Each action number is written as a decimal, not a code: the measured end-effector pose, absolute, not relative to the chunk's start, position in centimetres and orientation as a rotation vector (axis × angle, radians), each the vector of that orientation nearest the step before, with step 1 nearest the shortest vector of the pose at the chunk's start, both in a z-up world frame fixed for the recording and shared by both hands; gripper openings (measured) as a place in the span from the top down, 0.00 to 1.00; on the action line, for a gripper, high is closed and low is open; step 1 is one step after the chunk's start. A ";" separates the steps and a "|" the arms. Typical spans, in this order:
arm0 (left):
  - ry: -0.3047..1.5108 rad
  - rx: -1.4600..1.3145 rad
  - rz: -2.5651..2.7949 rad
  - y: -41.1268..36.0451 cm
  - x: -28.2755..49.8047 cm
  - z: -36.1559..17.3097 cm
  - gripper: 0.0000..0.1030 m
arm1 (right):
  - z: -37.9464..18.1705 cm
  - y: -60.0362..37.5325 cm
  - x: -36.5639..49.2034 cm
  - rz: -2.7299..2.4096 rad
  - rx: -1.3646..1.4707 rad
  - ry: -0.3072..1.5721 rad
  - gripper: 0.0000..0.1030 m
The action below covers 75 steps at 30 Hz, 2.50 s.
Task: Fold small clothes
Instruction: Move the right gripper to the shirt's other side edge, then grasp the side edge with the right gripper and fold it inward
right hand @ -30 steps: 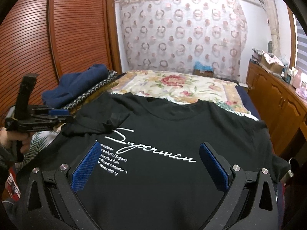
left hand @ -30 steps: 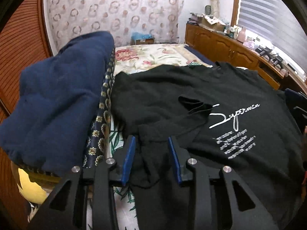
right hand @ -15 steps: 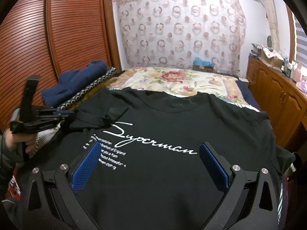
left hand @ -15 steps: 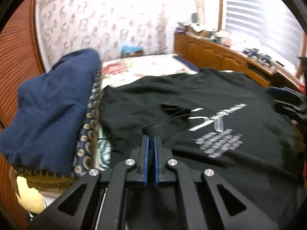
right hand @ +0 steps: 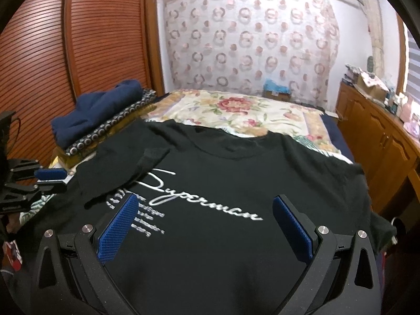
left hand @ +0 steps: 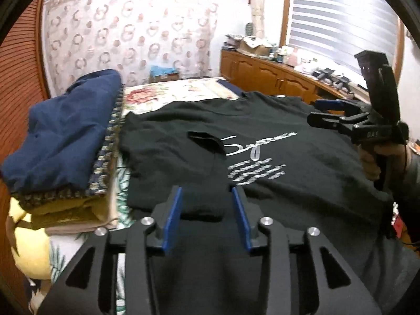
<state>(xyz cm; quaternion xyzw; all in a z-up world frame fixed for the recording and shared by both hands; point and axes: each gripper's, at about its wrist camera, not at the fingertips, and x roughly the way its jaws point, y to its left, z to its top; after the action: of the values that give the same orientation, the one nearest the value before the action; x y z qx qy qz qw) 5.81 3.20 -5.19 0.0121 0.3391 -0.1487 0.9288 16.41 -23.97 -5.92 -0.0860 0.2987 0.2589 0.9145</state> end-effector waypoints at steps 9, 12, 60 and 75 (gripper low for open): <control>0.801 -0.005 -0.197 5.6 7.9 -8.3 0.54 | -5.9 -18.1 20.5 0.668 -0.209 0.675 0.32; 0.829 -0.014 -0.180 5.9 8.4 -9.1 0.54 | -6.7 -15.4 22.3 0.704 -0.221 0.719 0.37; 0.882 0.009 -0.140 5.8 9.7 -10.6 0.45 | -5.4 -40.2 20.6 0.279 -0.116 0.708 0.49; 0.768 -0.046 -0.200 3.1 9.9 -6.0 0.45 | -9.4 -49.0 24.0 0.181 0.034 0.791 0.49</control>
<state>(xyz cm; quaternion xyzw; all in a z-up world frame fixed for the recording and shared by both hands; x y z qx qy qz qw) 9.92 3.09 -5.99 -0.0223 0.3740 -0.0973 0.9221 23.99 -49.00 -9.39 0.0165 0.3848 0.0883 0.9186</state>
